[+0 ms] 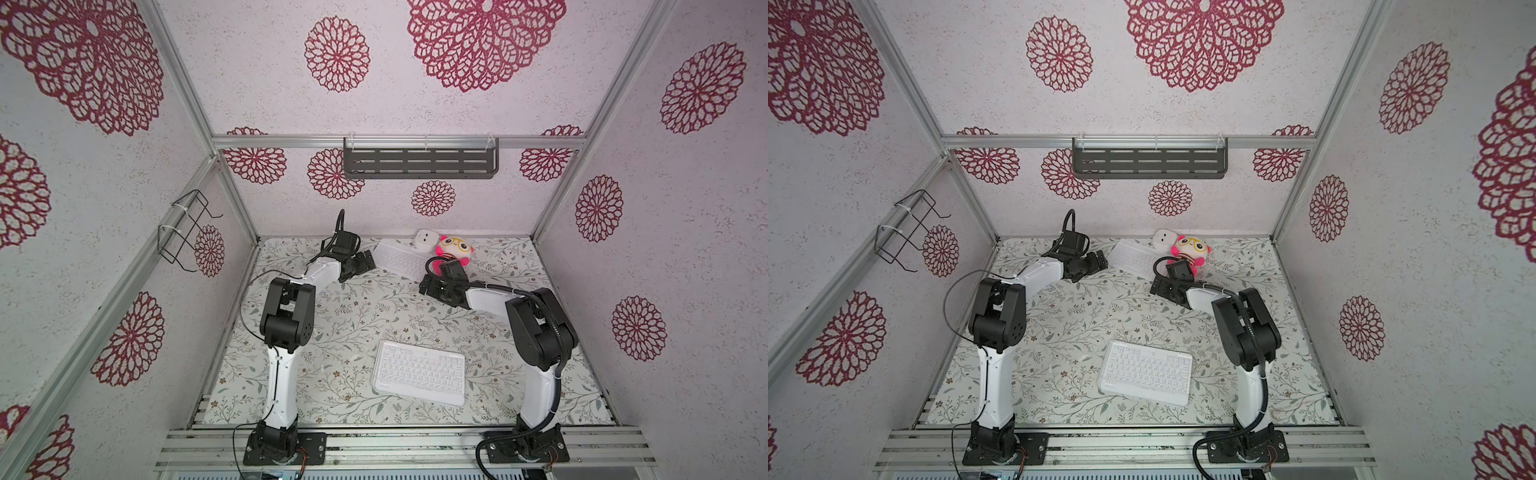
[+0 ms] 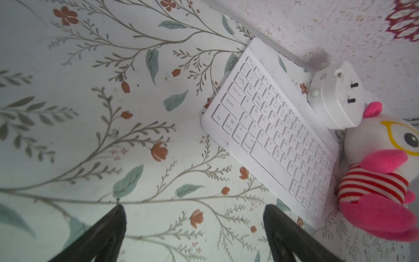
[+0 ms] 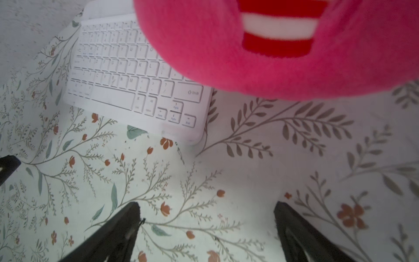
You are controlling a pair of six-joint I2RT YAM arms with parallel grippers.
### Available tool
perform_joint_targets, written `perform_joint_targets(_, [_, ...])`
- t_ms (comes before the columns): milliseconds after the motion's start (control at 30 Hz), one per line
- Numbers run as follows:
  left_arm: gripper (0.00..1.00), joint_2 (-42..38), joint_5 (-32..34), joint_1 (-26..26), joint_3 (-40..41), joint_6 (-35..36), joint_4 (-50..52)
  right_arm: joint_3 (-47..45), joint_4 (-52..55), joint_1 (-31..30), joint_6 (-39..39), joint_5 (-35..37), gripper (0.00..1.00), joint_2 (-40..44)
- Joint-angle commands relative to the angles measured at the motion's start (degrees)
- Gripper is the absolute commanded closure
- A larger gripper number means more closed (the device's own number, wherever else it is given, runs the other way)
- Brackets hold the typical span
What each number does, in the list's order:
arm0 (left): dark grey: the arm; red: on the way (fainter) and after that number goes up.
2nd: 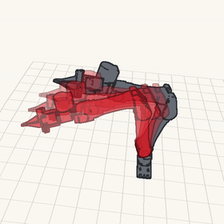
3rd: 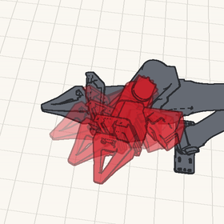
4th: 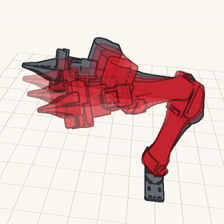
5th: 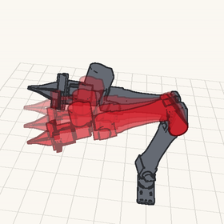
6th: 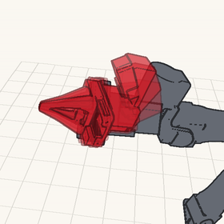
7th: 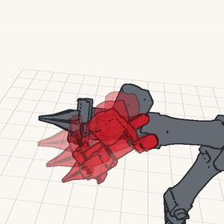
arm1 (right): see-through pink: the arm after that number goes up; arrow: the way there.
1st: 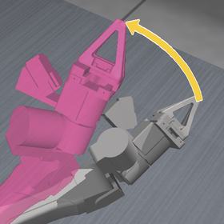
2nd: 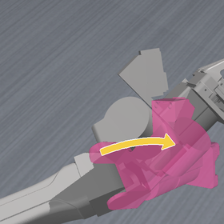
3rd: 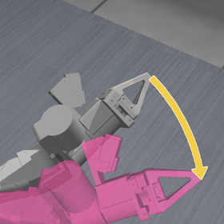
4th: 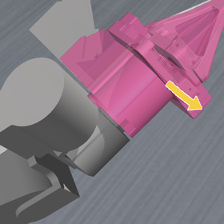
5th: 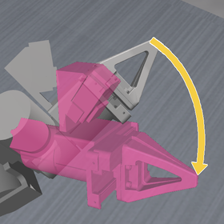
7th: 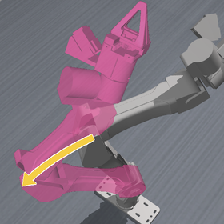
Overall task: Stack the numeric keypads
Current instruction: Move the numeric keypad to the center of the board.
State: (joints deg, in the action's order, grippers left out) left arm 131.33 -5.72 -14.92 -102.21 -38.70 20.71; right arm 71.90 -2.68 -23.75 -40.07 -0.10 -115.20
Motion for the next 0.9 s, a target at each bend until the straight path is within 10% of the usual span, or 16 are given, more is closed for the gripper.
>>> perform_joint_targets(0, [0.02, 5.4, -4.3, 1.7, -6.8, -2.2, 1.5, 4.3, -1.4, 1.1, -0.2, -1.2, 0.04, -2.4])
perform_joint_targets(533, [0.02, 27.6, -13.2, 2.6, -33.8, -10.1, 2.2, 19.4, 1.5, 2.0, 0.0, -3.1, 0.05, -17.0])
perform_joint_targets(867, [0.02, 29.1, -16.5, -1.5, -33.9, -8.7, 5.9, 24.3, 3.8, 1.6, 1.5, -6.9, 0.06, -21.7])
